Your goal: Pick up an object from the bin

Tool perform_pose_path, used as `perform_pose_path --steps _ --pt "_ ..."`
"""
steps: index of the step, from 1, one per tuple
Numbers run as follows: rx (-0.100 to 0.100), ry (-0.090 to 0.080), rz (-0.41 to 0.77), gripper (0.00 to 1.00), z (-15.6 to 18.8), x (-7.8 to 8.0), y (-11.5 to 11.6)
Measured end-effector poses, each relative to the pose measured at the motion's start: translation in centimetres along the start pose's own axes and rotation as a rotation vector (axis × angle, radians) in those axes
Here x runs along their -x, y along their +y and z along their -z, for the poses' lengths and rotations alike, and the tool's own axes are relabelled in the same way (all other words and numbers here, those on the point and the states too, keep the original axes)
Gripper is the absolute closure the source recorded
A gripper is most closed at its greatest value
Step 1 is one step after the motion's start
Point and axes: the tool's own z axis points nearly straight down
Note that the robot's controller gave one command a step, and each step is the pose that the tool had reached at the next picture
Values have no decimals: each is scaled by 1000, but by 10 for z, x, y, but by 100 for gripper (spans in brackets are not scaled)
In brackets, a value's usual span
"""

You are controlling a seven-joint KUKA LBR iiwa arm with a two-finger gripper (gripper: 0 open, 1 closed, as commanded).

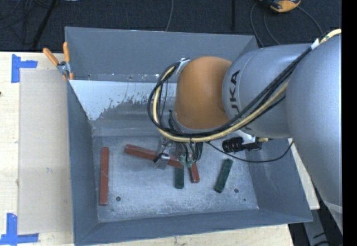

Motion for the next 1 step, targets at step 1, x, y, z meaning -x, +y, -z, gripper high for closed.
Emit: perform_pose_path --steps 1 --pt "-2 4 0 100 5 -1 -1"
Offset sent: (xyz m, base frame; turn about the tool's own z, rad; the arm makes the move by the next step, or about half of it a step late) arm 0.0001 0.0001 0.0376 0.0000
